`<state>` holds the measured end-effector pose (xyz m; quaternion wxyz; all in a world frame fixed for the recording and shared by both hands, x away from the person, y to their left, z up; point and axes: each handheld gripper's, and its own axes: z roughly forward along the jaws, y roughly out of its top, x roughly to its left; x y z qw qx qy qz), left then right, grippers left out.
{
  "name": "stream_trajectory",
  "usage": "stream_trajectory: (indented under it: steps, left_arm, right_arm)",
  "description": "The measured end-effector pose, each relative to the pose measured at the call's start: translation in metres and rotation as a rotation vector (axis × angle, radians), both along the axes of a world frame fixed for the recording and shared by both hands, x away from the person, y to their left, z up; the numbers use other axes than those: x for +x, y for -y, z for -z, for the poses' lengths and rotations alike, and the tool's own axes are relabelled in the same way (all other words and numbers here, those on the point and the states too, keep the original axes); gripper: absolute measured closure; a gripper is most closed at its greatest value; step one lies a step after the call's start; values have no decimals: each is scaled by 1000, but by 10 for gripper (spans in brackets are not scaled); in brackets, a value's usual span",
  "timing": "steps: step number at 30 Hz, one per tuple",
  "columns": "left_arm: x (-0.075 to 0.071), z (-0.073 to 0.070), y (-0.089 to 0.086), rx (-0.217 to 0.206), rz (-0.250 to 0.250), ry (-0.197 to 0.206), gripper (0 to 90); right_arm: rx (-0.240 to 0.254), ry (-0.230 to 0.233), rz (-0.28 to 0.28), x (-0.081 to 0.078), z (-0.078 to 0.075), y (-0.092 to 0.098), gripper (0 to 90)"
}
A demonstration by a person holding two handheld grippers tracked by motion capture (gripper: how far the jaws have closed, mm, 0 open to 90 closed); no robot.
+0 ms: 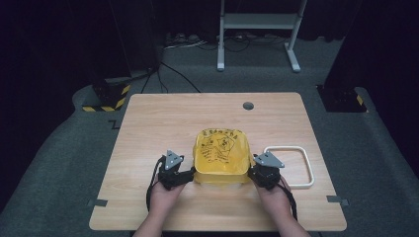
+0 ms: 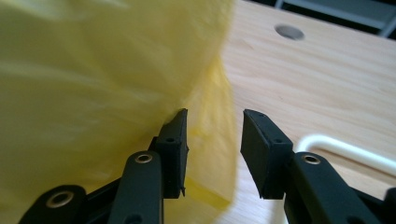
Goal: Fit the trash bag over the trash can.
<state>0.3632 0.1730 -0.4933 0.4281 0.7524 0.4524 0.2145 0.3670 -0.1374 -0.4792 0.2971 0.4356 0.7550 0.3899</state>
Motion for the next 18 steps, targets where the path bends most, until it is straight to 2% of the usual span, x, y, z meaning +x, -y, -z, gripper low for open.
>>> stream_trajectory:
  steps: [2, 4, 5, 6, 7, 10, 11, 15, 18]
  left_arm:
    - [3, -5, -15, 3, -20, -48, 392]
    - [3, -7, -33, 4, -22, -55, 379]
    - [2, -7, -40, -12, -34, -64, 363]
    - [2, -7, -40, -12, -34, -64, 347]
    - [-2, -7, -62, 16, -58, -74, 333]
    - [-9, -8, -97, 36, -114, -76, 333]
    - [-10, -8, -104, 42, -129, -77, 337]
    - [-12, -8, -138, 45, -176, -86, 334]
    - [-11, -8, -149, 46, -178, -106, 291]
  right_arm:
    - [-41, -2, -18, -1, 2, -16, 662]
    - [-97, 0, -59, 0, 3, -30, 637]
    - [-113, 3, -80, 0, 3, -37, 631]
    - [-117, -1, -88, 0, 3, -43, 624]
    - [-116, -7, -113, 1, 2, -57, 620]
    - [-125, 13, -163, -2, 3, -86, 624]
    - [-129, 17, -184, -2, 5, -100, 623]
    - [-90, -2, -214, -1, 10, -134, 613]
    - [-48, -29, -219, 2, 10, -142, 575]
